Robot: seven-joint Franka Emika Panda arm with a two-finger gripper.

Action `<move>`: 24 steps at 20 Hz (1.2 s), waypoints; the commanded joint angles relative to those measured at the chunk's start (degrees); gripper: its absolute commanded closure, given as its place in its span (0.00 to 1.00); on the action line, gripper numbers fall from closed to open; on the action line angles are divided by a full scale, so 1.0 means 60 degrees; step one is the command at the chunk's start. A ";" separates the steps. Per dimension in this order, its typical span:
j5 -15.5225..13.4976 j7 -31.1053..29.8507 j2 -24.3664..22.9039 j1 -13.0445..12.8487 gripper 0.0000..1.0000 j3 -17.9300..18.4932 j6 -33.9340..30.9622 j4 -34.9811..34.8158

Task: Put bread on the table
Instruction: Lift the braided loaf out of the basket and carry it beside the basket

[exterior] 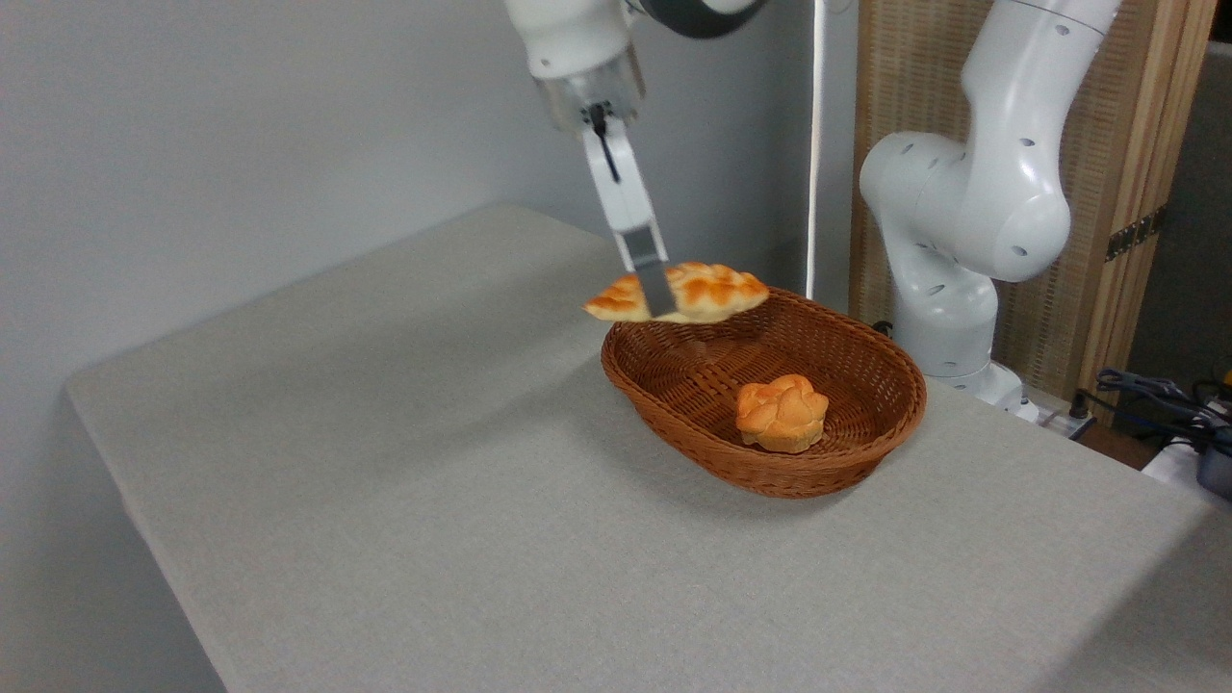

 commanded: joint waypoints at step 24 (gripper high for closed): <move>-0.0469 -0.4393 0.4956 -0.0309 0.00 0.0668 0.3098 0.3494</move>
